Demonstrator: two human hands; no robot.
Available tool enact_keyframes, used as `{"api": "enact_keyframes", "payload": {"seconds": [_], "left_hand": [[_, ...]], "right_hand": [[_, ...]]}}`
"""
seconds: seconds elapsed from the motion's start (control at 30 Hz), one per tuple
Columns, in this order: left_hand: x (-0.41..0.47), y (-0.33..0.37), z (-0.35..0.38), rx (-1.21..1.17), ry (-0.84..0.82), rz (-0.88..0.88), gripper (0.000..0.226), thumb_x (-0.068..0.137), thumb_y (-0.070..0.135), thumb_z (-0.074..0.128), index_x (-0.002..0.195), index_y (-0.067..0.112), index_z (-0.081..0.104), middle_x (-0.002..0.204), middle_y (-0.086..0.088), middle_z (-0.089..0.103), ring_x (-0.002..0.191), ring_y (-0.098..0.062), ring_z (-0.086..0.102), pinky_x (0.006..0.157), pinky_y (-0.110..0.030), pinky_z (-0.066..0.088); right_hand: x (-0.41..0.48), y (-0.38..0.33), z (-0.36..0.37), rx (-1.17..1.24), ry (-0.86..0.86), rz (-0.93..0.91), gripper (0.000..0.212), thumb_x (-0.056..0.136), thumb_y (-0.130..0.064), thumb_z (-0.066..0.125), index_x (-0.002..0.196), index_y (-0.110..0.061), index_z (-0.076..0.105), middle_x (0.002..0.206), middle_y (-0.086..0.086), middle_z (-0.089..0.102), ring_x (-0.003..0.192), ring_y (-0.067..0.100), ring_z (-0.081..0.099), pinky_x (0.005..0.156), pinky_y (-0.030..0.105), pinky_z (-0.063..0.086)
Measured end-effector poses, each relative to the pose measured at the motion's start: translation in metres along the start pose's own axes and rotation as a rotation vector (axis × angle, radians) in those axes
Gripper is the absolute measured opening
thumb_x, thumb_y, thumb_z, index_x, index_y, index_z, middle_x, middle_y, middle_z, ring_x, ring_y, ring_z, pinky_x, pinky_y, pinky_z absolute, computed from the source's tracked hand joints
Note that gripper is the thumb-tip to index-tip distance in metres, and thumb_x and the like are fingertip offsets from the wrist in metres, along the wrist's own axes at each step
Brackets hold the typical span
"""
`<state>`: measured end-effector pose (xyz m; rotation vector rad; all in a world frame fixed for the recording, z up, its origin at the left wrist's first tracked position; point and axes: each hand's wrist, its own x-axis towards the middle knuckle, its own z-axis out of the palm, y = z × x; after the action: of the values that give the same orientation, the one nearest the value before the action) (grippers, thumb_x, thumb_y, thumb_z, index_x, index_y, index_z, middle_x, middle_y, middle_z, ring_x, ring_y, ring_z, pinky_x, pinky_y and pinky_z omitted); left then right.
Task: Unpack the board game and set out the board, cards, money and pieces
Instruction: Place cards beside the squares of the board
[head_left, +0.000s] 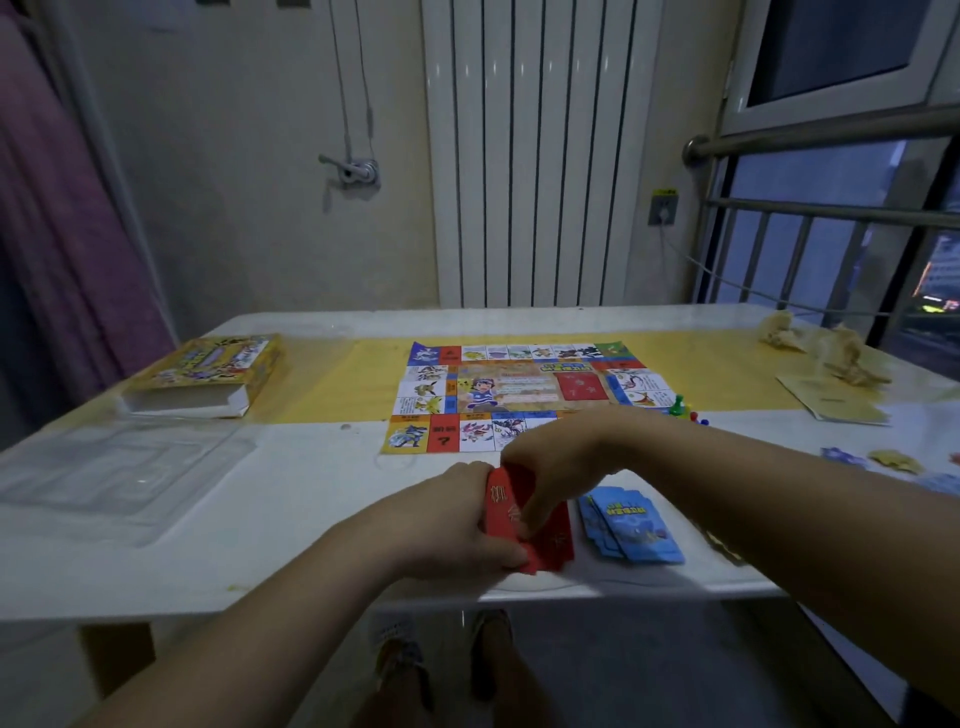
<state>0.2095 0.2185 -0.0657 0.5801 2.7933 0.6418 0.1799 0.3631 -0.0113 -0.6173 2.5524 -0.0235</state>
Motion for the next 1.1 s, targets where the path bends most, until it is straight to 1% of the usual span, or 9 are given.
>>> {"api": "enact_keyframes", "payload": {"seconds": [0.13,0.23,0.33,0.47,0.57,0.7,0.93,1.0,1.1], "left_hand": [[-0.005,-0.008,-0.004,-0.241,0.246,0.075,0.076,0.09,0.027,0.061,0.148,0.036,0.013,0.122,0.003,0.055,0.087,0.0,0.057,0.074,-0.01,0.044],[-0.002,-0.018,-0.01,-0.608,0.535,0.092,0.056,0.091,0.006,0.057,0.138,0.031,0.04,0.117,-0.002,0.061,0.093,-0.005,0.061,0.076,-0.007,0.043],[-0.002,-0.027,-0.008,-0.739,0.654,0.111,0.046,0.088,-0.007,0.054,0.117,0.029,0.056,0.104,-0.001,0.066,0.084,0.004,0.062,0.077,-0.01,0.046],[-0.002,-0.044,-0.001,-0.481,0.579,0.06,0.053,0.089,-0.003,0.054,0.126,0.035,0.05,0.12,0.002,0.059,0.107,-0.01,0.057,0.093,-0.023,0.044],[-0.003,-0.051,0.009,-0.418,0.542,0.072,0.06,0.089,-0.002,0.053,0.137,0.031,0.04,0.133,0.003,0.048,0.118,-0.01,0.049,0.095,-0.019,0.039],[-0.005,-0.052,0.015,-0.313,0.586,0.082,0.063,0.093,0.004,0.049,0.145,0.031,0.026,0.138,0.004,0.029,0.112,0.001,0.036,0.087,-0.005,0.029],[-0.007,-0.048,0.022,0.017,0.454,0.014,0.06,0.098,0.023,0.042,0.148,0.029,0.009,0.14,0.001,0.017,0.113,-0.025,0.051,0.092,-0.034,0.044],[-0.006,-0.049,0.02,-0.063,0.437,0.022,0.054,0.099,0.021,0.04,0.147,0.029,0.016,0.135,0.0,0.023,0.113,-0.021,0.05,0.092,-0.028,0.041],[-0.008,-0.04,0.009,-0.683,0.475,0.011,0.03,0.099,0.017,0.043,0.125,0.031,0.048,0.127,-0.003,0.048,0.108,-0.016,0.054,0.088,-0.03,0.044]], "right_hand": [[-0.012,0.002,0.008,0.415,0.246,-0.122,0.02,0.092,-0.019,0.059,0.109,-0.021,0.049,0.095,-0.006,0.057,0.087,0.009,0.054,0.071,0.017,0.042],[0.007,-0.011,0.027,0.889,0.661,-0.141,0.018,0.089,-0.011,0.061,0.106,-0.013,0.055,0.102,0.006,0.067,0.094,0.021,0.064,0.089,0.036,0.049],[0.028,-0.029,0.047,1.179,0.779,-0.134,0.024,0.088,-0.006,0.06,0.112,-0.009,0.056,0.104,0.009,0.068,0.096,0.022,0.066,0.094,0.04,0.049],[0.042,-0.039,0.064,1.116,0.861,-0.073,0.052,0.088,-0.002,0.058,0.132,-0.022,0.041,0.117,0.001,0.058,0.105,0.014,0.057,0.091,0.024,0.045],[0.045,-0.044,0.074,0.947,0.873,-0.107,0.071,0.088,0.006,0.047,0.147,-0.026,0.025,0.129,0.0,0.047,0.119,0.014,0.048,0.093,0.014,0.035],[0.045,-0.047,0.08,0.706,0.846,-0.112,0.06,0.091,0.004,0.041,0.146,-0.018,0.032,0.144,0.002,0.033,0.128,0.014,0.038,0.095,0.01,0.024],[0.044,-0.047,0.083,0.632,0.838,-0.102,0.06,0.093,0.0,0.04,0.148,-0.018,0.024,0.142,0.004,0.036,0.126,0.018,0.04,0.098,0.019,0.03],[0.047,-0.046,0.083,0.648,0.846,-0.107,0.055,0.092,0.002,0.04,0.144,-0.019,0.036,0.134,0.004,0.045,0.121,0.017,0.045,0.095,0.019,0.032],[0.043,-0.042,0.075,0.884,0.84,-0.177,0.052,0.092,0.004,0.043,0.138,-0.021,0.046,0.128,-0.005,0.051,0.118,0.01,0.048,0.104,0.027,0.038]]}}
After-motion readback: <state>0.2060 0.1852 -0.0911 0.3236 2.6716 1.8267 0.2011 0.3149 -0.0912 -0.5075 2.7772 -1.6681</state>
